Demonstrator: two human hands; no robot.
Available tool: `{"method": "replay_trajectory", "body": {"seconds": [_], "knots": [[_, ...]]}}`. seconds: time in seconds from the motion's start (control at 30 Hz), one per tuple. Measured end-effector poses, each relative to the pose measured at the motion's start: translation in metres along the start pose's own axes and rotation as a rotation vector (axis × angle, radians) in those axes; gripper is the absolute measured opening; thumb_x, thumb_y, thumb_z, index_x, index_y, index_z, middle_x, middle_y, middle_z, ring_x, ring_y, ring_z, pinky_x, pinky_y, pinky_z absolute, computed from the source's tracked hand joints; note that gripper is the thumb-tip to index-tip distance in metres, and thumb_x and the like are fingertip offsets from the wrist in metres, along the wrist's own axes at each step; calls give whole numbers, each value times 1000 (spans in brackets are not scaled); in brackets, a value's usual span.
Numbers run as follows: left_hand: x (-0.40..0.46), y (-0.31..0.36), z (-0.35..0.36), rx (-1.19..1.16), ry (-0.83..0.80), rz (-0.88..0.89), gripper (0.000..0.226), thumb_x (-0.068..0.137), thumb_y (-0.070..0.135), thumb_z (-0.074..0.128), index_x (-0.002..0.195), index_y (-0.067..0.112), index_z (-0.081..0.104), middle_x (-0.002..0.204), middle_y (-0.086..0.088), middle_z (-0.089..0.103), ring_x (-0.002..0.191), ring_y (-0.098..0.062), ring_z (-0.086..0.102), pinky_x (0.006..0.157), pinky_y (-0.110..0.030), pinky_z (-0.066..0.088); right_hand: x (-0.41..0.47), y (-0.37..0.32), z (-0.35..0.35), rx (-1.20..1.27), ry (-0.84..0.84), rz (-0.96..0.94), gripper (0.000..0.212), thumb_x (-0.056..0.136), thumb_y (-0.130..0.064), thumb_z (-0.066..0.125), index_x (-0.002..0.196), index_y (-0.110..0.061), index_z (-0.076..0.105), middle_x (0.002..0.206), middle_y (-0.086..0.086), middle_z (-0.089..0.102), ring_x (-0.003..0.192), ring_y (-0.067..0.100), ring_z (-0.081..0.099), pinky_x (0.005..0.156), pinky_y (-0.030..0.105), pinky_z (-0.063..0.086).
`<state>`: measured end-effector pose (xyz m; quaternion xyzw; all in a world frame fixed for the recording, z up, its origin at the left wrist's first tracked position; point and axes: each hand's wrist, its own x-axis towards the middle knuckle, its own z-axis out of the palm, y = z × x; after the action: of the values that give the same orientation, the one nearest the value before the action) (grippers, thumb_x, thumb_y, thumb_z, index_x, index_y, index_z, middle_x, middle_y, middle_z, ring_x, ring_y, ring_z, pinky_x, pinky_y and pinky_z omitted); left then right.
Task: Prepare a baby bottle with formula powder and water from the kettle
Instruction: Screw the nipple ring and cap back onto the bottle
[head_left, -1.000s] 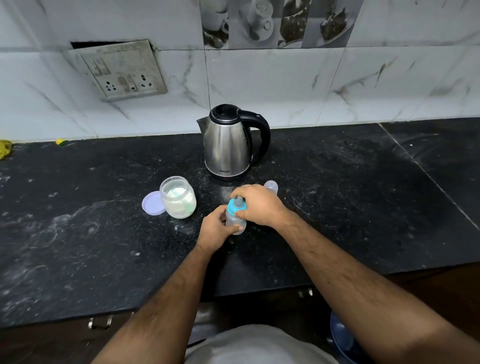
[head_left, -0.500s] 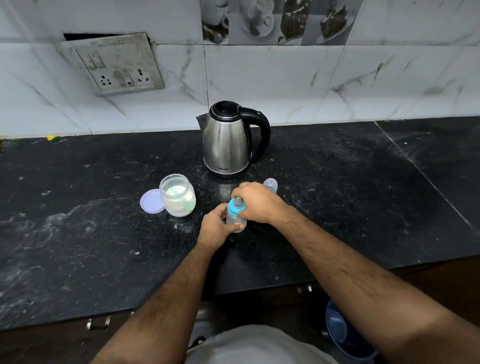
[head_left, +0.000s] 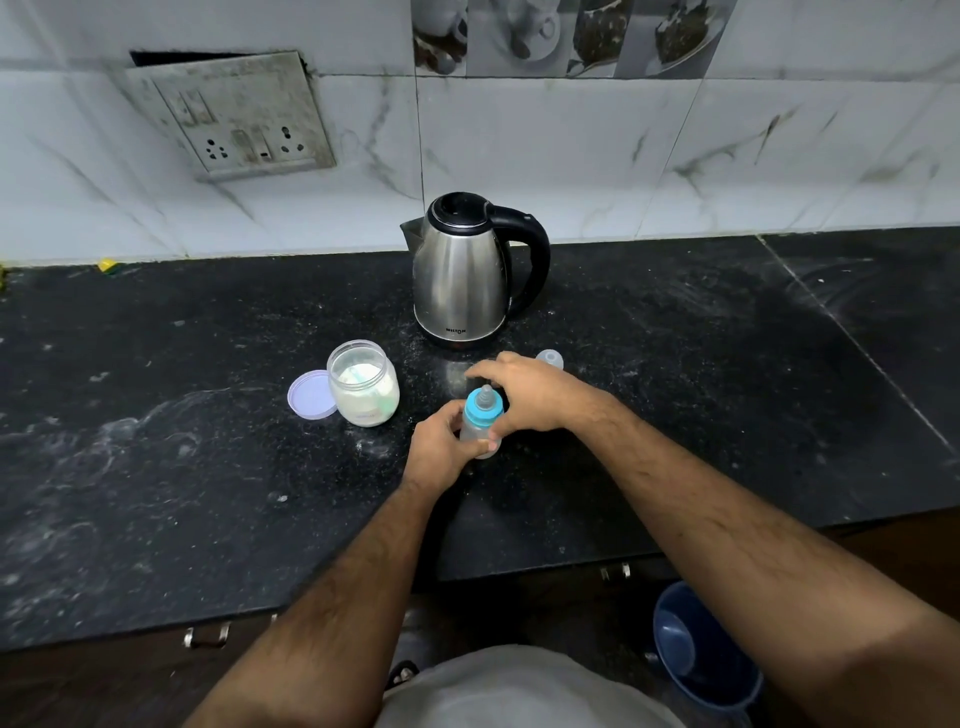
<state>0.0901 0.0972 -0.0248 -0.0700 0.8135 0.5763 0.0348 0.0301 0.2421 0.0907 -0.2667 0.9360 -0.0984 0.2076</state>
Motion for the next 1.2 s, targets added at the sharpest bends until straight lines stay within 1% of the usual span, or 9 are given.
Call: {"method": "replay_trajectory", "body": {"seconds": [0.13, 0.2, 0.3, 0.43, 0.57, 0.7, 0.9, 1.07, 1.2], "knots": [[-1, 1, -1, 15, -3, 2, 51, 67, 13, 87, 113, 19, 65, 103, 9, 72, 95, -3, 67, 86, -18, 49, 8, 2, 5, 7, -10, -65, 50, 78, -23, 76, 125, -26, 61, 117, 1, 55, 108, 19, 56, 95, 40, 49], [-2, 3, -1, 10, -4, -1, 47, 68, 12, 87, 109, 21, 67, 98, 9, 73, 92, -2, 67, 83, -16, 49, 10, 2, 8, 8, 56, -42, 36, 75, -32, 79, 105, -20, 65, 104, 0, 60, 99, 20, 59, 86, 38, 50], [-2, 5, -3, 29, -5, -4, 38, 69, 13, 86, 99, 25, 66, 88, 11, 72, 81, 3, 65, 74, -9, 46, 11, -2, 12, -17, 120, 70, 48, 70, -60, 77, 85, -20, 54, 87, -2, 61, 85, 18, 59, 71, 32, 47], [-2, 6, -4, 57, -5, -4, 38, 69, 16, 86, 100, 26, 66, 85, 12, 70, 78, 4, 63, 70, -8, 44, 6, -5, 12, -99, 163, 93, 66, 64, -76, 70, 95, -19, 58, 93, -2, 64, 88, 18, 61, 74, 35, 49], [-2, 6, -3, 35, -10, -9, 47, 69, 17, 88, 110, 22, 66, 97, 13, 72, 90, 6, 64, 76, -6, 46, 4, 2, 2, -48, 22, -26, 75, 69, -45, 82, 135, -28, 50, 116, -2, 52, 103, 17, 55, 88, 36, 49], [-1, 4, -2, 32, -10, -6, 49, 68, 13, 87, 112, 19, 67, 100, 11, 73, 94, 1, 66, 83, -13, 47, 9, 3, 4, 16, 70, -43, 34, 72, -34, 80, 100, -25, 64, 94, -8, 57, 96, 18, 60, 81, 35, 51], [-2, 5, -3, 62, -10, -14, 39, 70, 16, 86, 104, 22, 67, 90, 11, 72, 85, 3, 64, 77, -14, 47, 4, -7, 10, -199, 197, 109, 60, 66, -77, 66, 90, -23, 57, 86, -5, 64, 82, 18, 58, 83, 39, 48], [0, 5, -1, 43, -7, -12, 50, 68, 13, 88, 113, 16, 67, 100, 9, 73, 94, -1, 66, 82, -11, 47, 3, -2, -3, -45, 21, -35, 62, 72, -39, 81, 126, -25, 56, 109, -3, 60, 100, 16, 57, 84, 36, 49], [0, 4, -1, 45, 2, -10, 51, 67, 11, 88, 114, 15, 67, 103, 6, 73, 96, -4, 67, 86, -18, 49, 5, 1, 0, -43, 53, -49, 27, 74, -27, 76, 98, -26, 64, 93, -8, 65, 91, 16, 61, 78, 38, 52]]}}
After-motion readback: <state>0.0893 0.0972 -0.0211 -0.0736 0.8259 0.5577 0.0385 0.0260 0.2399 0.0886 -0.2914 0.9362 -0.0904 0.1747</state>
